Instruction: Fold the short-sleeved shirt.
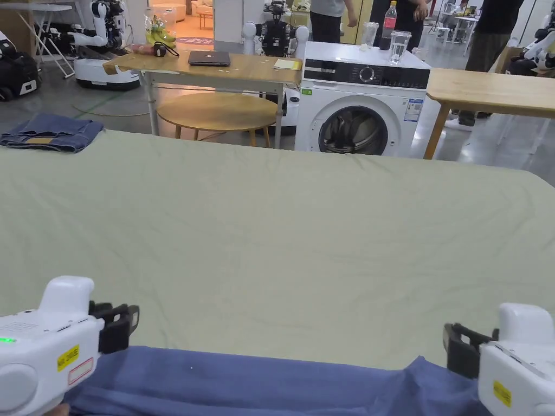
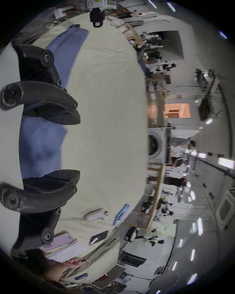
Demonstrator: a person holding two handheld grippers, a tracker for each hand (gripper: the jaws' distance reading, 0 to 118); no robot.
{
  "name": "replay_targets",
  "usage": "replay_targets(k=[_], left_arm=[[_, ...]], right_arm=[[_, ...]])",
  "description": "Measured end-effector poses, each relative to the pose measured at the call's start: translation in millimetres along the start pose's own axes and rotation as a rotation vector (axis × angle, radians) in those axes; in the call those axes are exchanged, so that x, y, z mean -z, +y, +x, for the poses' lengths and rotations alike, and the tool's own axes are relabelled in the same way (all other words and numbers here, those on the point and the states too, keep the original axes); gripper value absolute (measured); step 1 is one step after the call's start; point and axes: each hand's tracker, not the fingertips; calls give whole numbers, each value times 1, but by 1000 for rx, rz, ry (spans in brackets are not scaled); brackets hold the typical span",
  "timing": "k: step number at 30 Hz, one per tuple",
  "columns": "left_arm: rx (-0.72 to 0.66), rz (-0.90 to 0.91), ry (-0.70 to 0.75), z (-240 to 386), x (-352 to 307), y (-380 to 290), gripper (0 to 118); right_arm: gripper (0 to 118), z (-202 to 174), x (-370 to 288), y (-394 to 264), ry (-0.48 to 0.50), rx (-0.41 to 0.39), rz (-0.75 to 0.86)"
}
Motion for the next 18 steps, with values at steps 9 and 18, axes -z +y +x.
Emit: replay_targets(k=[9,18], left_arm=[[69,307,85,45,-14,21,31],[68,311,146,38,-29,27,0]], right_arm=[[18,-72,-19,7,11,-18,360],[0,-108,-13,14,54,41,395]])
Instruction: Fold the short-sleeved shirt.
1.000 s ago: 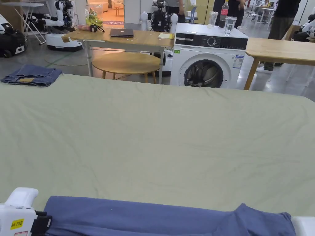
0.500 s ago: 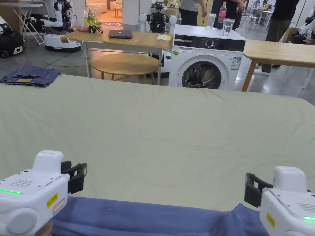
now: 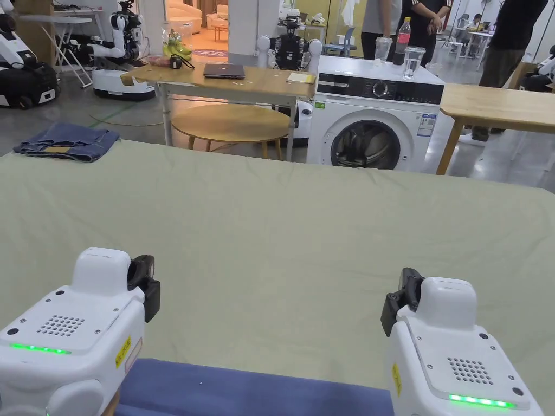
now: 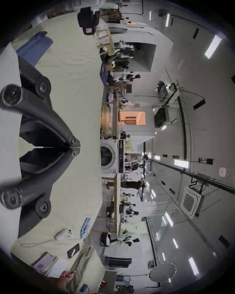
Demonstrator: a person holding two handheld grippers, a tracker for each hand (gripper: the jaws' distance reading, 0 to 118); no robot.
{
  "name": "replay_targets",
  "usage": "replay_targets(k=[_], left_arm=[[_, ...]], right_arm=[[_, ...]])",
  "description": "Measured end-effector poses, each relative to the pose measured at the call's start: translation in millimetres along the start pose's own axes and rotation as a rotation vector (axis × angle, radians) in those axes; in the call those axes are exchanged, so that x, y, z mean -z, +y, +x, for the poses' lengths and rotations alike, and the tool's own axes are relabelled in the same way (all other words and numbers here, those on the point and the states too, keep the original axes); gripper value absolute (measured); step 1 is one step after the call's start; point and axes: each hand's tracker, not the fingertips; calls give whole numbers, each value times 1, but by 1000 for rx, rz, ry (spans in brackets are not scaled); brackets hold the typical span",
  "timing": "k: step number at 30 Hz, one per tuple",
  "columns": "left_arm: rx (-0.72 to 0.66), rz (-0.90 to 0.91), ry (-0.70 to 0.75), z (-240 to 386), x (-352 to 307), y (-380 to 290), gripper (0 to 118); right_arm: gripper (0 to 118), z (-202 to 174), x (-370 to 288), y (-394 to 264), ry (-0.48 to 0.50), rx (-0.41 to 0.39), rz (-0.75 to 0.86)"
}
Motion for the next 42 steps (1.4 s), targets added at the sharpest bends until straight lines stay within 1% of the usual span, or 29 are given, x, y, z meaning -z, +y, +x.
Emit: replay_targets(k=[1,3,5,7,11,12,15,16,17,18,20,22,23,25,28,30,32,35,36,37,38,39,41,42], left_arm=[[2,-44,-5,-6,2,1,0],[-48,-133,-56,-29,3,1,0],[-131,-224,-111,-56,6,-2,0],[-212,-266,-160,-84,6,-9,0],[-429,-460,-319,-140,20,-30,0],[-455,-517,-345,-147,25,-35,0],[-463,-653,-397,-164,39,-54,0],[-504,-692,-438,-166,43,-60,0],[-554,-737,-466,-170,48,-65,6],[-599,-783,-484,-173,53,-72,16],[-613,-827,-508,-174,59,-82,50],[-595,-850,-482,-173,64,-90,68],[-587,-866,-465,-173,66,-94,71],[-626,-891,-500,-177,69,-103,71],[-778,-855,-578,-186,70,-113,71],[-858,-865,-613,-184,74,-122,71],[-919,-839,-681,-178,74,-131,71],[-952,-834,-750,-163,79,-141,70],[-966,-833,-767,-162,80,-143,64],[-966,-834,-765,-160,81,-143,52],[-962,-836,-757,-156,81,-143,26],[-921,-863,-710,-152,82,-144,15],[-849,-884,-626,-149,80,-144,13],[-887,-856,-675,-150,76,-142,13]], right_arm=[[0,-1,1,0,12,3,-7],[0,-1,5,-2,44,17,-25],[0,-2,6,-3,59,15,-41],[0,-3,6,-6,69,-4,-45],[0,-2,9,-9,85,-20,-64],[0,-2,10,-10,92,-19,-73],[0,-3,15,-14,109,-31,-105],[0,-3,16,-16,116,-31,-113],[0,-2,17,-17,119,-33,-120],[0,-2,17,-19,120,-36,-126],[0,-3,17,-21,118,-44,-133],[0,-1,18,-22,117,-47,-143],[0,-1,18,-23,119,-48,-147],[0,1,18,-25,117,-57,-157],[0,1,18,-27,113,-70,-167],[0,2,19,-29,112,-72,-173],[0,1,19,-31,114,-74,-178],[0,-2,20,-32,118,-72,-185],[0,-3,20,-33,119,-71,-188],[0,-3,20,-33,121,-71,-190],[0,-3,20,-33,123,-72,-192],[0,-4,20,-34,124,-74,-193],[0,-5,20,-34,128,-80,-194],[0,-5,21,-34,128,-81,-194]])
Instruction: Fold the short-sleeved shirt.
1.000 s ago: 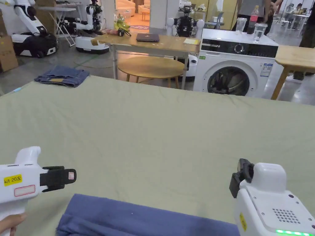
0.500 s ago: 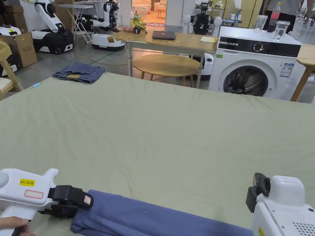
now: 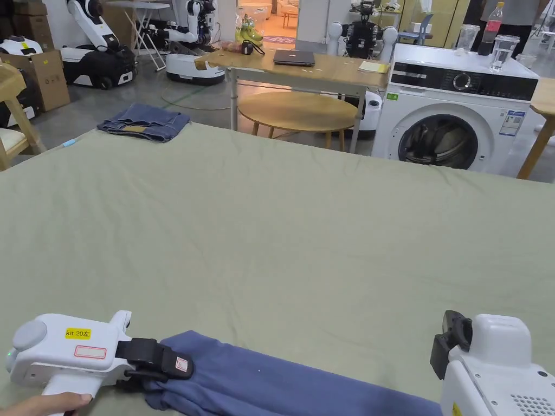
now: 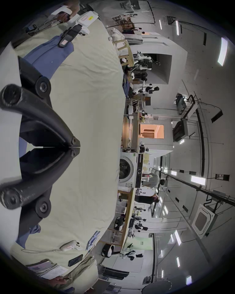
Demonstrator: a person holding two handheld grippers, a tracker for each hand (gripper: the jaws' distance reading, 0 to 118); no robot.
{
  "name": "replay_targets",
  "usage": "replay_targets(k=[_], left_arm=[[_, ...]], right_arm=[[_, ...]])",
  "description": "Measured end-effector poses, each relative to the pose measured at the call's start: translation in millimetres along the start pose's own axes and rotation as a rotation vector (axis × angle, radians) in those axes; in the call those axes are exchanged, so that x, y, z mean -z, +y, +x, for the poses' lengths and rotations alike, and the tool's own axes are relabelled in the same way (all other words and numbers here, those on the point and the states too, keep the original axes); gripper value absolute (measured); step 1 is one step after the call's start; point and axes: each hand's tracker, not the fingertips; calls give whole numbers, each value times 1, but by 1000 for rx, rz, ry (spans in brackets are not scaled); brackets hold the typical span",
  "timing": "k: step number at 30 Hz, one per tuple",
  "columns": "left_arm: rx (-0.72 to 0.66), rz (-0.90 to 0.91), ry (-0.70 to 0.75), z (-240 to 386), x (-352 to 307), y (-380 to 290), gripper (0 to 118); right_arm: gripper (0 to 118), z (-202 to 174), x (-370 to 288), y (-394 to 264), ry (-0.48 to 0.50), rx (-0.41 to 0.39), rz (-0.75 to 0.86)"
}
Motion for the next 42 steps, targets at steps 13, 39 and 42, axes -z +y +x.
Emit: replay_targets(k=[13,39,42], left_arm=[[156,121,101,67,-49,7,10],[188,-117,47,159,34,-22,10],[176,-183,109,159,80,-26,10]], right_arm=[[0,11,0,4,-2,-10,3],[0,18,2,-2,8,-8,-23],[0,23,1,-5,-1,-2,-34]])
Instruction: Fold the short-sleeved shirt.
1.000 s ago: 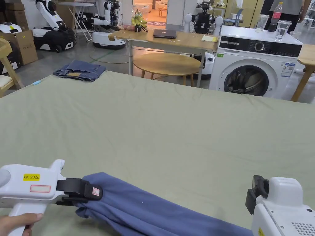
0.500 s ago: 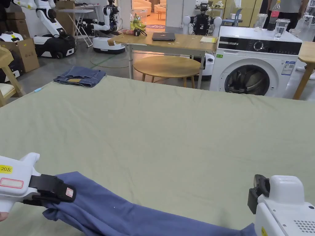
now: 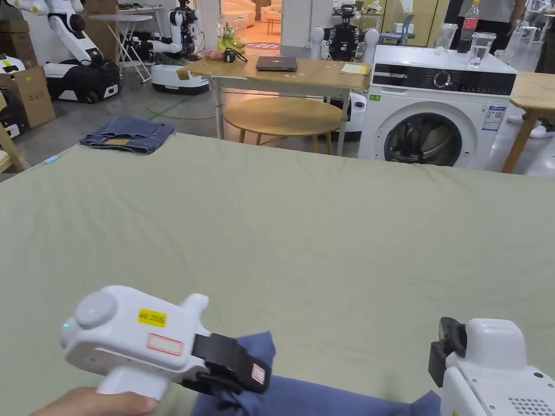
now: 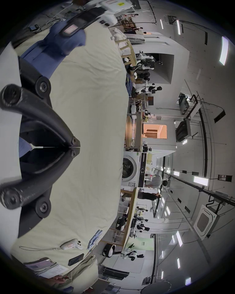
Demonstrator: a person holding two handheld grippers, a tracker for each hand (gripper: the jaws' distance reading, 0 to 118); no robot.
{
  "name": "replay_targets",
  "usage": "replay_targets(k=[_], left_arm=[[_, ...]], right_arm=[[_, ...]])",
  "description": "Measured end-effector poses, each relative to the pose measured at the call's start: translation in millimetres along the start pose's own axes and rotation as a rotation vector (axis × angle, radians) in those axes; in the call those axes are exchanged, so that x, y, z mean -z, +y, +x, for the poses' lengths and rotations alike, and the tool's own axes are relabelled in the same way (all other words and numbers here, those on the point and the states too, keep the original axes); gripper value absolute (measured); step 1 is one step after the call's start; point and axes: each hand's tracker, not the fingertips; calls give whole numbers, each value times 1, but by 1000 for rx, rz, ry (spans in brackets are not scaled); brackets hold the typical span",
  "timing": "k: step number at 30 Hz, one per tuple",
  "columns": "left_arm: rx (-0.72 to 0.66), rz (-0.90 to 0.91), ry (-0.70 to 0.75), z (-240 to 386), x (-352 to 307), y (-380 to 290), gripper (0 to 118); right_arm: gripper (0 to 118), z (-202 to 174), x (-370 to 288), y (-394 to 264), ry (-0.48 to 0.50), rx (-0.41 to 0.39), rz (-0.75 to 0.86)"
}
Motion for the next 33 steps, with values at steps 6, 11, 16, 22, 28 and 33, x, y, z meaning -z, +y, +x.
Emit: replay_targets(k=[6,11,16,22,28,33], left_arm=[[-4,-90,139,-5,70,6,10],[-6,-92,211,-3,88,2,19],[9,-72,160,11,71,2,49],[61,-5,113,26,24,-1,49],[84,122,86,15,-10,-3,10],[76,68,259,-8,15,-3,4]], right_arm=[[0,13,-2,-7,-29,7,-26],[0,19,-2,-11,-42,22,-40],[0,19,-1,-11,-37,26,-44],[0,17,-5,-8,-30,16,-34],[0,16,-6,-8,-26,18,-35],[0,15,-6,-9,-20,18,-38]])
